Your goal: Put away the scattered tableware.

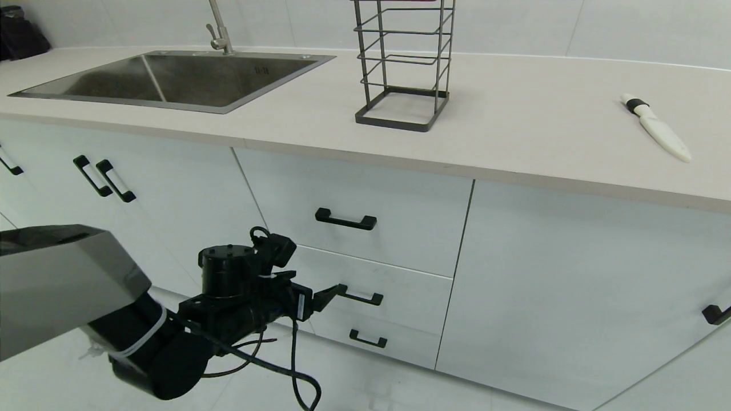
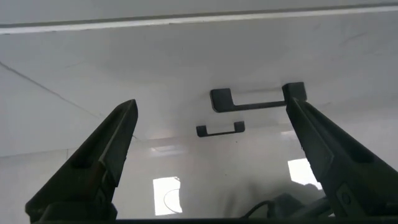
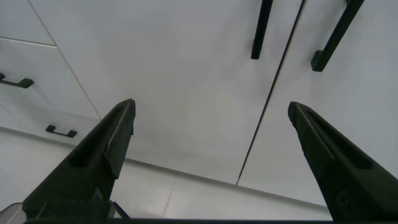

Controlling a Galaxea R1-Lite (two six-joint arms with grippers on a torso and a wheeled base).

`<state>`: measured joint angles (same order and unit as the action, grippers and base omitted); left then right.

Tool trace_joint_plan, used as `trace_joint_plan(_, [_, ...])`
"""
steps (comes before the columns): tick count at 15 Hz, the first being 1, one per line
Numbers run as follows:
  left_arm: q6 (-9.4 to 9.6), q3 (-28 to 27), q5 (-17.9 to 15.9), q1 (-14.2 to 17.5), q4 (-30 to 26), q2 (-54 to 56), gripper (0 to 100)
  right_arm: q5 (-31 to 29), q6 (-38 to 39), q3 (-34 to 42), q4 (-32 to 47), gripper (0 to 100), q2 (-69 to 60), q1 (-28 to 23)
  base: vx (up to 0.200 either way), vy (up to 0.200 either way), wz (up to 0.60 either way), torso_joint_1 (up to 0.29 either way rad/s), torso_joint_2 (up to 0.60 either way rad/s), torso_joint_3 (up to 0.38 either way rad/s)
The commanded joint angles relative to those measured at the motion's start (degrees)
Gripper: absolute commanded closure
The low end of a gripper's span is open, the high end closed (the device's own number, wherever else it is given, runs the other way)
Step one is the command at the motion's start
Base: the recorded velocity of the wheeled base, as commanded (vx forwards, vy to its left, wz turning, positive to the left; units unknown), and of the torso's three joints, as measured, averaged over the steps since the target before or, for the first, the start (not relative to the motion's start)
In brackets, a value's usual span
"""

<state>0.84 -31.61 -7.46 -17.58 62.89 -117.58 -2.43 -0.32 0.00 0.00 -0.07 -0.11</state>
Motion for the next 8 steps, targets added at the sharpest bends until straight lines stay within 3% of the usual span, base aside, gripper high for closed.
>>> trace_joint_plan(1, [0.04,8.85,-1.5,0.0,2.24,10.79,0,-0.04,-0.03,0.0,0.0,0,0.07,0.02,0.0,0.0,0.0,0.0,0.0,0.0])
trace_joint_plan(4, [-0.4,16.49,-1.33,0.26,2.41,26.96,0,-0.04,-0.03,0.0,0.0,0,0.07,-0.07,0.0,0.0,0.0,0.0,0.0,0.0])
trace_joint_plan(7, [-3.21,30.03,-1.33,7.56,7.07,44.37,0,0.05,-0.03,0.0,0.0,0,0.07,0.02,0.0,0.0,0.0,0.0,0.0,0.0])
trace_joint_plan(8, [-3.92,31.61,-1.15,8.26,6.72,48.14,0,0.05,-0.03,0.0,0.0,0,0.07,-0.07,0.0,0.0,0.0,0.0,0.0,0.0])
